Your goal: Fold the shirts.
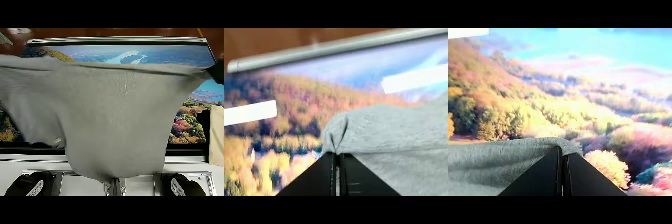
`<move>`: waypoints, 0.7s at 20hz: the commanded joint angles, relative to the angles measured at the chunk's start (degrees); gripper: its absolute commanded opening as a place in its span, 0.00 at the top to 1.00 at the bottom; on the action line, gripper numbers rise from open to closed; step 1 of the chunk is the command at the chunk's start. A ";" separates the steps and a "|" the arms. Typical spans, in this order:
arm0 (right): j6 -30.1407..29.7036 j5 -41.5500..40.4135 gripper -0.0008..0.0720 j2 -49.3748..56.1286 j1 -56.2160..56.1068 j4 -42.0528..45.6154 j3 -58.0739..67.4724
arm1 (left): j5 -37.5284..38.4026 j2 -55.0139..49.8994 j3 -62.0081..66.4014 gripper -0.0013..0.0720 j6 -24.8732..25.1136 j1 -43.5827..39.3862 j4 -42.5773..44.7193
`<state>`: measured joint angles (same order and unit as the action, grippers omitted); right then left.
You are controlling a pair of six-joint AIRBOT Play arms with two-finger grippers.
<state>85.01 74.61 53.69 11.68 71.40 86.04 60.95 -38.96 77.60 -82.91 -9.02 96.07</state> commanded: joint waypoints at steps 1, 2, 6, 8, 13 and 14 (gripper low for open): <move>3.37 -9.70 0.91 11.21 0.00 -3.28 -4.61 | -9.03 -8.92 -9.35 0.93 -4.59 0.09 2.75; 3.45 -13.94 0.91 14.47 0.00 -8.24 -4.61 | -11.37 -12.28 -9.29 0.93 -6.75 0.07 2.73; 3.28 -29.73 0.91 24.33 -4.00 -19.39 -4.61 | -20.09 -24.96 -8.76 0.93 -19.82 0.20 2.34; 3.30 -35.41 0.91 28.50 -7.02 -17.16 -4.61 | -22.93 -30.25 -8.74 0.93 -24.90 0.20 1.79; 3.32 -36.54 0.91 38.58 -9.70 -15.37 -4.61 | -21.46 -40.85 -8.79 0.93 -26.45 0.15 -5.70; 3.32 -33.81 0.91 40.04 -9.70 -15.37 -4.61 | -19.82 -42.49 -8.76 0.93 -26.45 0.15 -7.63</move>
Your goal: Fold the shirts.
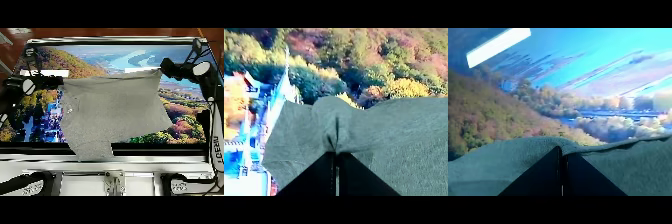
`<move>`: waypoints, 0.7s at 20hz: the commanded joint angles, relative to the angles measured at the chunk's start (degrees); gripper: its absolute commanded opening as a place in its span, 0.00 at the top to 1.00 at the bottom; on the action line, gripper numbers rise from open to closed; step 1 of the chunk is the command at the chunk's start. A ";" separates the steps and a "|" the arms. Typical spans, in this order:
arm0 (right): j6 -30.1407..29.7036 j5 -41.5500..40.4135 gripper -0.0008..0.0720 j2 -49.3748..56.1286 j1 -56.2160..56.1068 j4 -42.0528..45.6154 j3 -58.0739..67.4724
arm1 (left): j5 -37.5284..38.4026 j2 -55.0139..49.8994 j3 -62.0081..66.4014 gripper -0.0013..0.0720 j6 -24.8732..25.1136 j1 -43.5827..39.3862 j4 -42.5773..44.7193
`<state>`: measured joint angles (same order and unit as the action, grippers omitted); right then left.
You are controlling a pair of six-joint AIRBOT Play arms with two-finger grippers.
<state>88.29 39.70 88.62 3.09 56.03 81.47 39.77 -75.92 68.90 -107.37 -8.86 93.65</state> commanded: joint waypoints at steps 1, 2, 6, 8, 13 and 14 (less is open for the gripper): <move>0.07 3.76 0.91 6.29 -1.11 -0.02 -0.04 | 3.45 -6.75 -0.07 0.93 -1.97 0.02 -6.62; 0.04 6.32 0.91 6.93 -1.11 -0.13 -0.04 | 5.62 -7.52 -0.04 0.93 -1.86 0.04 -7.15; -3.98 14.91 0.17 4.04 0.66 -0.48 2.64 | 22.51 -7.08 7.15 0.28 8.46 3.28 -7.15; -6.08 21.40 0.08 0.70 3.78 2.67 5.55 | 36.09 -6.99 13.35 0.01 14.93 6.69 -7.17; -7.26 45.35 0.17 -6.86 15.52 21.88 8.13 | 49.62 1.14 2.97 0.02 25.20 17.66 -23.15; -8.55 49.29 0.17 -7.10 17.62 24.37 7.93 | 48.72 3.72 -3.65 0.02 26.80 19.50 -27.82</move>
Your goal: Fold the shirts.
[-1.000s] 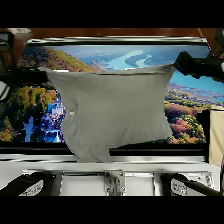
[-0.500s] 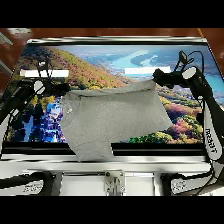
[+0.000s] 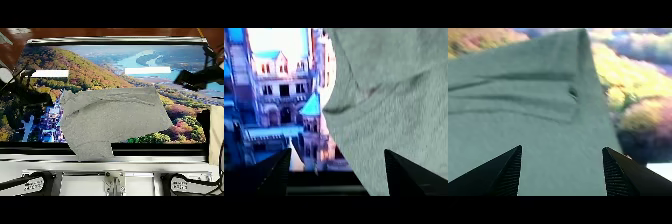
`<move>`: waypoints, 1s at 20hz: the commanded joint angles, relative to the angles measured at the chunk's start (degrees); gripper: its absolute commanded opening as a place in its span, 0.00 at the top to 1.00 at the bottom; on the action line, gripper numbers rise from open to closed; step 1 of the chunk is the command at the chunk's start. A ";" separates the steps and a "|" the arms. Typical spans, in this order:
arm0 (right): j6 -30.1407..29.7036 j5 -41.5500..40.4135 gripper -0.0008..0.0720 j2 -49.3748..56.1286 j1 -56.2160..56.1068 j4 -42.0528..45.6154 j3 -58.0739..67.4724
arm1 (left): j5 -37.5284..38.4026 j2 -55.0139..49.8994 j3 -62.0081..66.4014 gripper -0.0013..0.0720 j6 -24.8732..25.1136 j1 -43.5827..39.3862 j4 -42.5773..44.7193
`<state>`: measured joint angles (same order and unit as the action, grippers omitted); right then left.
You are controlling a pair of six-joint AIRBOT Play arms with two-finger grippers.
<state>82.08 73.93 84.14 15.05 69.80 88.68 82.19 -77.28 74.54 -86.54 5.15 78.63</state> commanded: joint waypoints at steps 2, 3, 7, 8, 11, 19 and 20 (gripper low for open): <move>-3.04 17.62 0.17 -2.64 10.45 6.67 -1.09 | 3.32 9.25 -23.82 0.02 7.96 7.74 -16.79; -3.41 17.55 0.17 -2.64 12.20 2.47 -2.29 | 1.07 10.75 -30.53 0.02 9.53 8.17 -17.90; -5.07 16.02 0.17 -2.64 13.46 -2.01 -6.34 | -8.85 11.76 -45.83 0.02 11.19 7.39 -24.09; -5.07 14.91 0.17 -2.64 13.31 -1.92 -7.23 | -11.32 11.76 -47.36 0.04 12.59 6.95 -26.12; -5.84 12.48 0.17 -2.49 13.33 -1.64 -8.46 | -14.05 11.76 -48.35 0.19 16.09 4.92 -30.03; -6.32 11.96 0.17 -1.68 13.33 -0.24 -8.48 | -14.84 8.83 -48.63 0.19 16.87 3.30 -27.34; -6.32 11.47 0.17 -1.68 13.33 -0.24 -8.48 | -15.39 8.52 -48.63 0.19 16.87 2.84 -27.71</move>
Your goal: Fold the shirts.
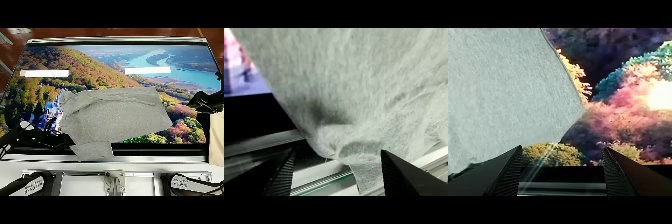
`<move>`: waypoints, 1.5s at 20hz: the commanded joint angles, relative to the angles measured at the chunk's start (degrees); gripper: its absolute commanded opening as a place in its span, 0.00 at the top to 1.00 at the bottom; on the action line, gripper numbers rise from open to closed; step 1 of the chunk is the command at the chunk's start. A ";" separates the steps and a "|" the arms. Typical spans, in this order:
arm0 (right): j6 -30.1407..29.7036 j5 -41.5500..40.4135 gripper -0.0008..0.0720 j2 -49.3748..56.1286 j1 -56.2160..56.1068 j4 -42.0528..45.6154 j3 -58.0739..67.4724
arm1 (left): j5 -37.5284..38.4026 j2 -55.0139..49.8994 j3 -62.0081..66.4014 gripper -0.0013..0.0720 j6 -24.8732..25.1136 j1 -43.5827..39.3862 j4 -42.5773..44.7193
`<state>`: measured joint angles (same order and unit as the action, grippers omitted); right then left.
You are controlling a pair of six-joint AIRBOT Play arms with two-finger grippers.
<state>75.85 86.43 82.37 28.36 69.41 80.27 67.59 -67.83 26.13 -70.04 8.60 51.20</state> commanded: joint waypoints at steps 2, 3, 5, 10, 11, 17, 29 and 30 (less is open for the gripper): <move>-0.07 -1.81 0.17 0.11 0.02 0.13 -0.07 | -2.82 -1.64 -0.24 0.19 0.35 -2.34 -2.25; -0.04 -2.10 0.17 0.24 0.02 0.09 -0.07 | -3.72 -2.25 -0.22 0.19 0.35 -3.48 -3.91; 0.39 -2.03 0.12 1.36 0.02 0.09 -0.07 | -5.11 -3.74 -0.22 0.27 -0.72 -5.86 -4.92; 0.98 0.85 0.12 6.14 0.04 1.90 -0.79 | -3.78 -5.46 0.13 0.93 -4.66 -6.80 -4.90; 0.70 1.36 0.12 7.39 0.04 1.84 -2.08 | -2.51 -5.25 0.50 0.93 -4.61 -6.80 -4.87; -1.40 -5.66 0.12 14.05 0.02 -7.13 -8.83 | -0.72 0.31 1.44 0.93 -7.82 -6.80 -0.63; -3.13 -8.76 0.38 20.68 -2.89 -7.50 -13.03 | -3.69 3.69 1.46 0.93 -11.65 -6.78 0.22; -2.36 -10.38 0.59 20.65 -3.87 -7.54 -13.00 | -4.15 3.72 1.60 0.93 -12.26 -6.78 0.22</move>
<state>73.25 81.52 102.72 26.39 61.58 68.25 65.08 -64.29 27.59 -80.62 1.80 51.24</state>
